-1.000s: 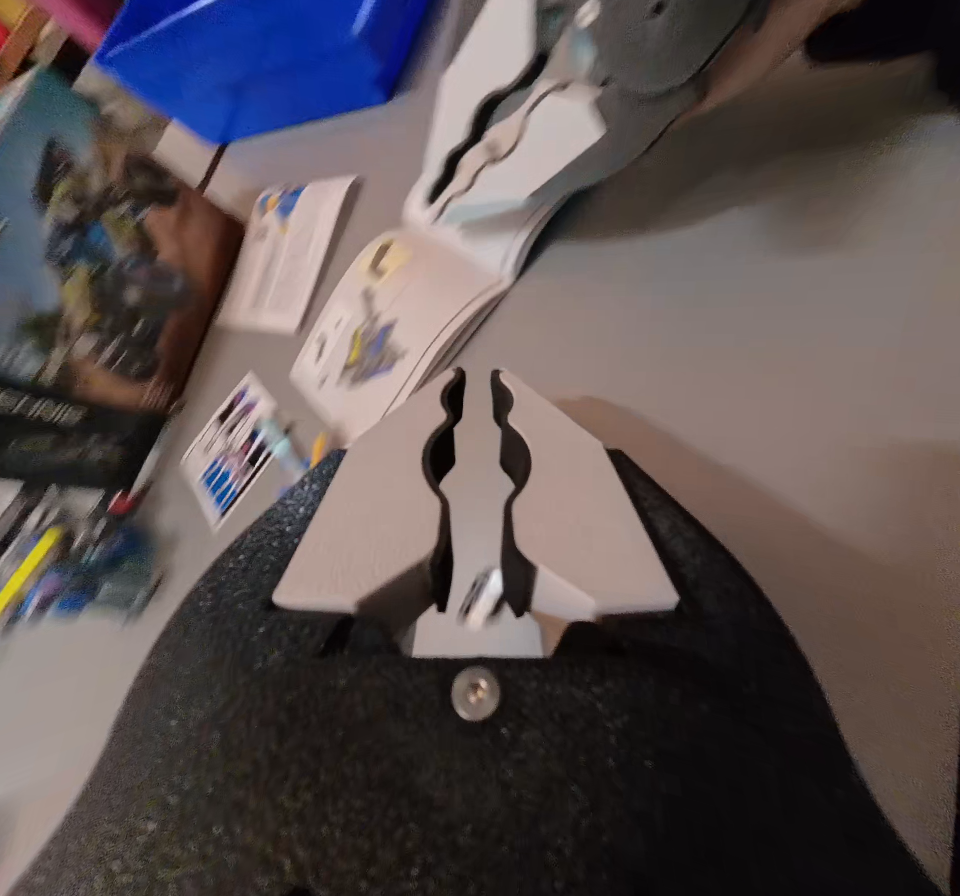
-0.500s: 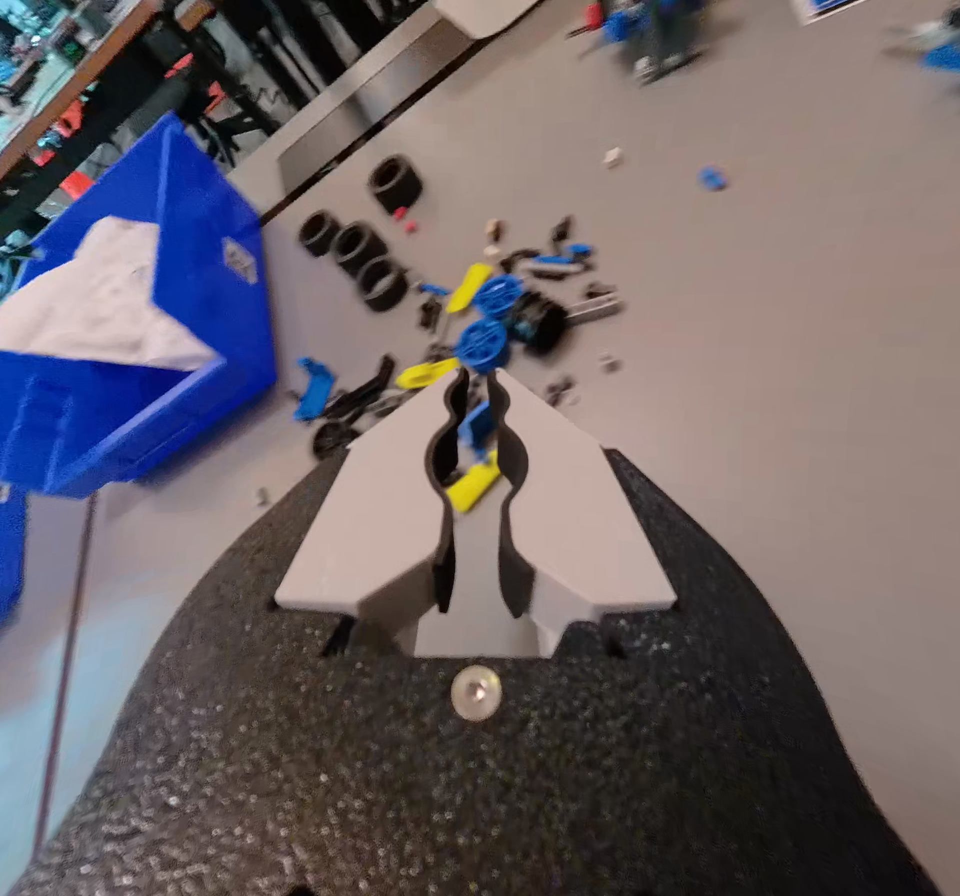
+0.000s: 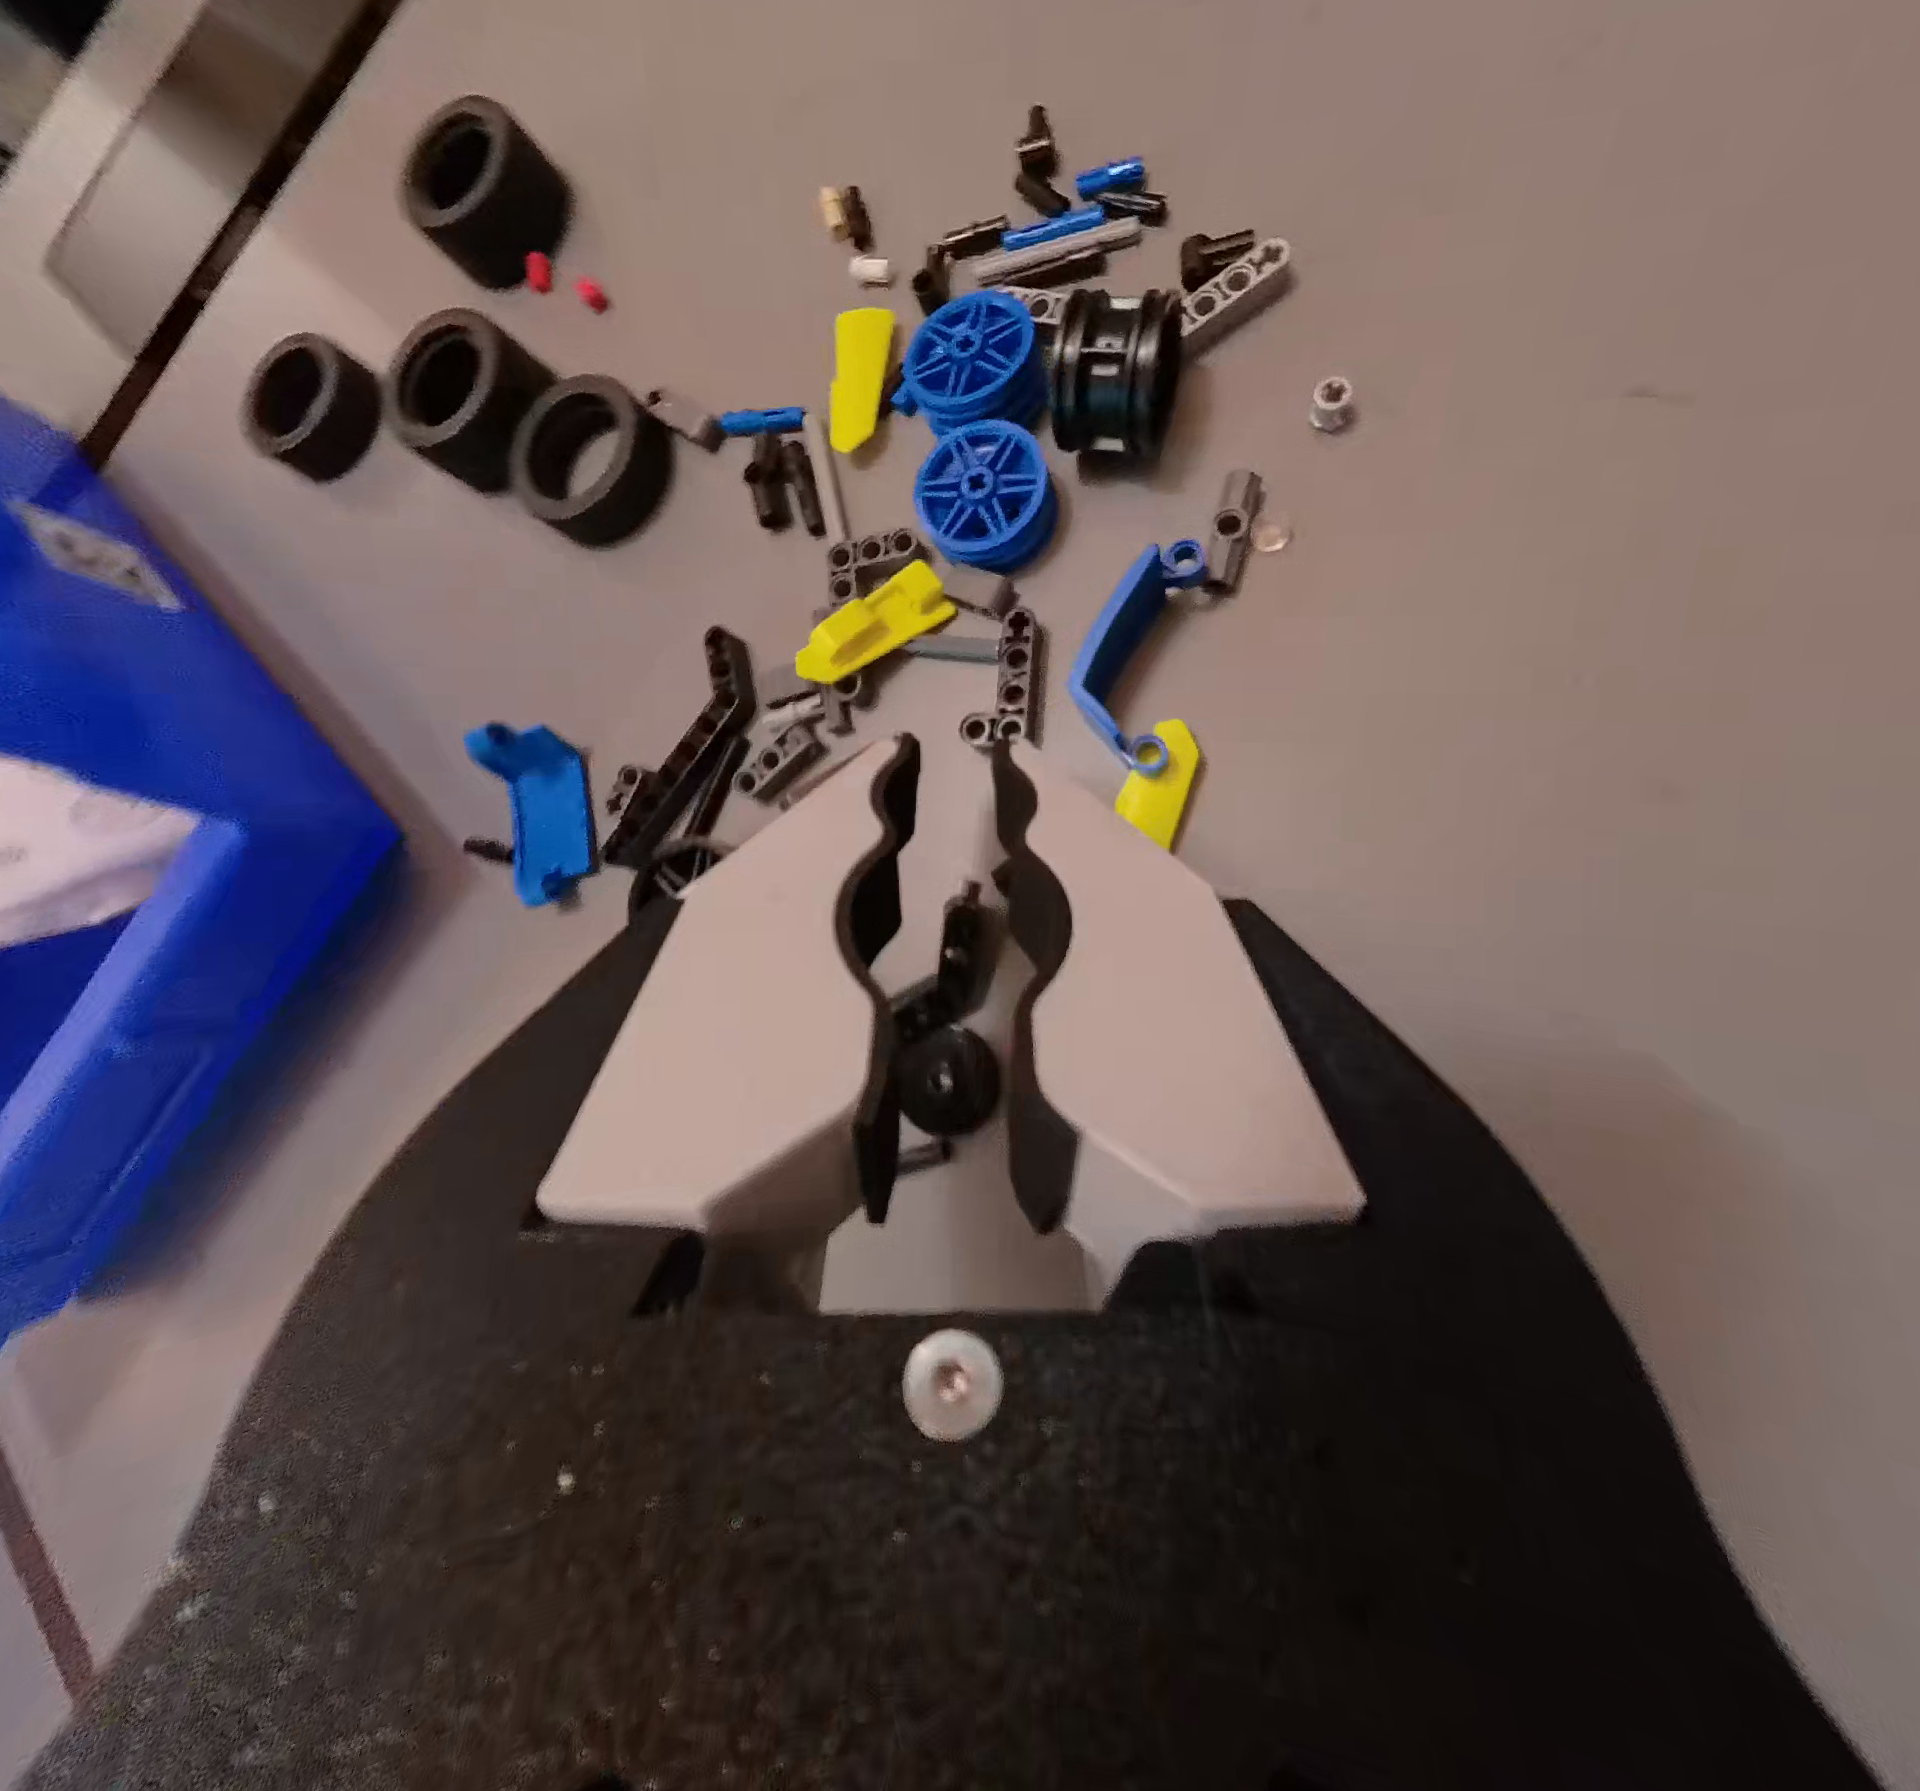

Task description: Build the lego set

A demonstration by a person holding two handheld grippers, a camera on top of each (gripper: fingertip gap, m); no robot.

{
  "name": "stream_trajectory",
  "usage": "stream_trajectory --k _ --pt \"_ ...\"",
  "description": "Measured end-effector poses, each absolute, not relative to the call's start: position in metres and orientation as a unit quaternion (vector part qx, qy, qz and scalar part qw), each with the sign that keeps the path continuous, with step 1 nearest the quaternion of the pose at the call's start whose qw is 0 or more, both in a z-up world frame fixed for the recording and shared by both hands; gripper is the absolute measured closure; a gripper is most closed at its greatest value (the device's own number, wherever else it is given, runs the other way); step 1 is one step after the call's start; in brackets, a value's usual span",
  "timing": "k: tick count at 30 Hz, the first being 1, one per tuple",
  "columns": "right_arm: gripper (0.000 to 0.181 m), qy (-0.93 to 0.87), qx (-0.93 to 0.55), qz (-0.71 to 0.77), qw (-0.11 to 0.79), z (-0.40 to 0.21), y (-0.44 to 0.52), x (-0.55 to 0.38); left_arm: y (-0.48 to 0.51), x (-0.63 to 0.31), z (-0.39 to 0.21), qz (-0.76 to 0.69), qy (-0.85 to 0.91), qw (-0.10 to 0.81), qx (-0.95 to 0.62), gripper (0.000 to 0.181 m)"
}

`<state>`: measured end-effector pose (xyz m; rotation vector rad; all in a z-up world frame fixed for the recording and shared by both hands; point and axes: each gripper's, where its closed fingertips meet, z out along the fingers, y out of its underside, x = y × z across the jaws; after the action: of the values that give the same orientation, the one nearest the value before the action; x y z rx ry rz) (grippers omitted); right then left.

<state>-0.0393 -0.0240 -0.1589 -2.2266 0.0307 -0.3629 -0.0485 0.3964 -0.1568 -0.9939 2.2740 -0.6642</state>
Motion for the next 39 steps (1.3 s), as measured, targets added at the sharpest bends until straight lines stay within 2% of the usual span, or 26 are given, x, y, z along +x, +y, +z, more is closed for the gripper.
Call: stream_trajectory --k 6,10,15,31,39 --pt "0.153 0.000 -0.896 -0.103 0.432 -0.165 0.013 -0.051 0.383 -0.038 -0.169 -0.246 0.883 0.217 -0.335 0.167" --pt "0.154 -0.008 -0.903 -0.108 0.416 -0.171 0.020 -0.049 0.383 -0.038 -0.182 -0.224 0.892 0.207 -0.333 0.170" --pt "0.156 -0.017 -0.905 -0.111 0.411 -0.179 0.026 -0.046 0.382 -0.034 -0.186 -0.227 0.886 0.211 -0.345 0.176" --pt "0.165 -0.037 -0.904 -0.088 0.417 -0.181 0.035 -0.039 0.384 -0.030 -0.185 -0.232 0.864 0.203 -0.399 0.172" --pt "0.166 -0.036 -0.903 -0.094 0.417 -0.181 0.037 -0.032 0.385 -0.021 -0.141 -0.329 0.802 0.267 -0.422 0.172"
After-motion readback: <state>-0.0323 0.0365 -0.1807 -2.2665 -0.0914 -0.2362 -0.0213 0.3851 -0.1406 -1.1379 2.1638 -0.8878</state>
